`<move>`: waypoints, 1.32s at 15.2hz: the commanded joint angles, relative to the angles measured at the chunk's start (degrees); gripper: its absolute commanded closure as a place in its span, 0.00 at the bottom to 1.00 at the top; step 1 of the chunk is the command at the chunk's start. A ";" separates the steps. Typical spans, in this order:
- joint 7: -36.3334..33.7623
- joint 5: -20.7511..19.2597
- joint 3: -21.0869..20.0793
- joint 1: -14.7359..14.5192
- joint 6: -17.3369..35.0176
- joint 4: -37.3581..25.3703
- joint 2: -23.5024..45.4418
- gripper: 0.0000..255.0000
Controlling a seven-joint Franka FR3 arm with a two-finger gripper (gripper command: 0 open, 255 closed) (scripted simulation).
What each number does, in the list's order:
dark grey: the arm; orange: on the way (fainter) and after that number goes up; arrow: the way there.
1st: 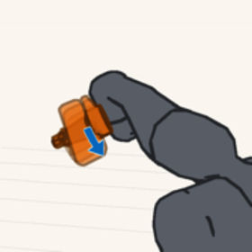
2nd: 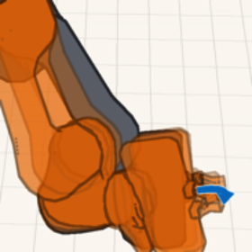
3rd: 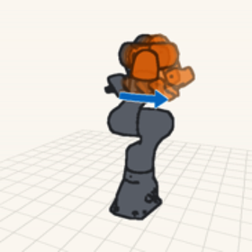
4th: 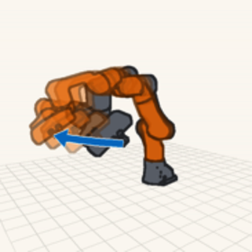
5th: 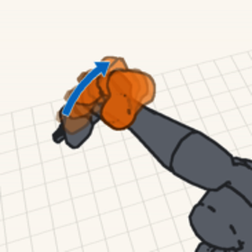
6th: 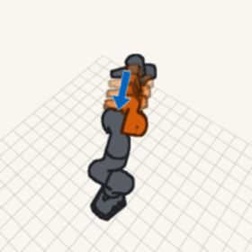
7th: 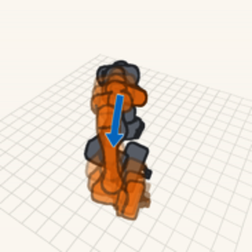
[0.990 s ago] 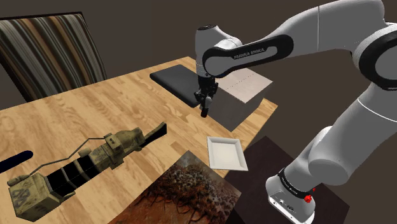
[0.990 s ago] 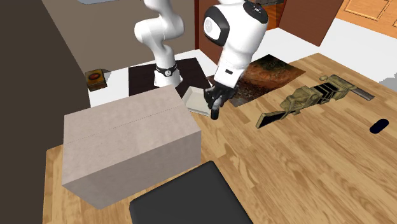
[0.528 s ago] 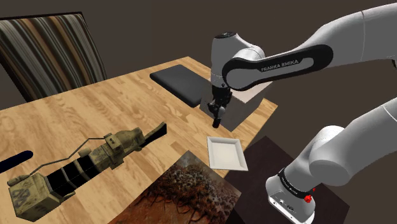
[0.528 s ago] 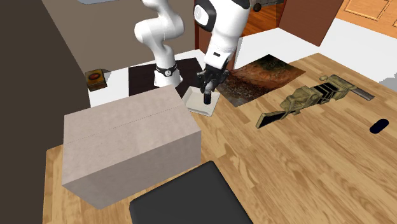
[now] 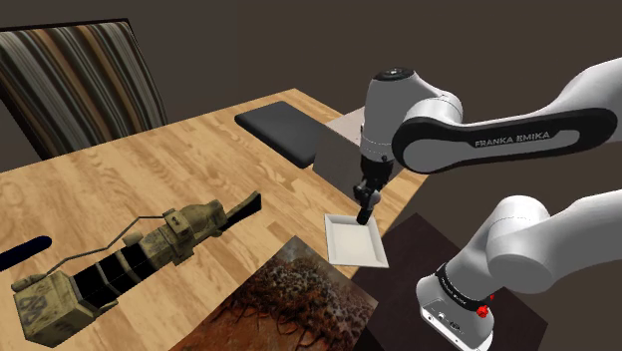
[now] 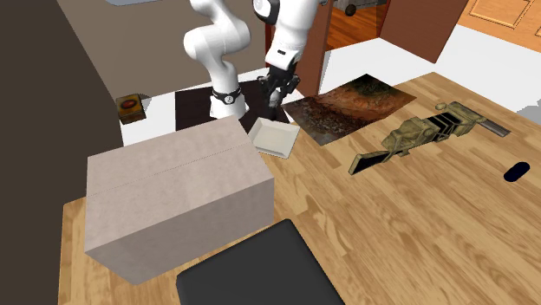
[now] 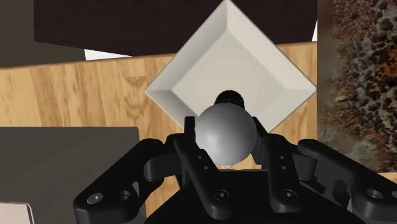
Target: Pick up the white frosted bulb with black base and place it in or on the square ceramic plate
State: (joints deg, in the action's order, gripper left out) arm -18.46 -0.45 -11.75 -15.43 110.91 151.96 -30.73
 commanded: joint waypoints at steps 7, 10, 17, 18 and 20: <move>-0.89 0.28 -0.67 -0.21 6.85 5.43 1.47 1.00; -1.32 0.12 -0.97 -0.06 9.82 6.67 3.23 1.00; -2.48 -0.58 -1.71 0.46 16.71 8.98 7.90 1.00; -2.48 -0.57 -1.71 0.45 16.71 8.98 7.89 1.00; -2.48 -0.58 -1.71 0.45 16.71 8.98 7.90 1.00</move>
State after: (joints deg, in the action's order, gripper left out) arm -20.91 -1.01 -13.44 -15.00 127.47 160.94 -22.98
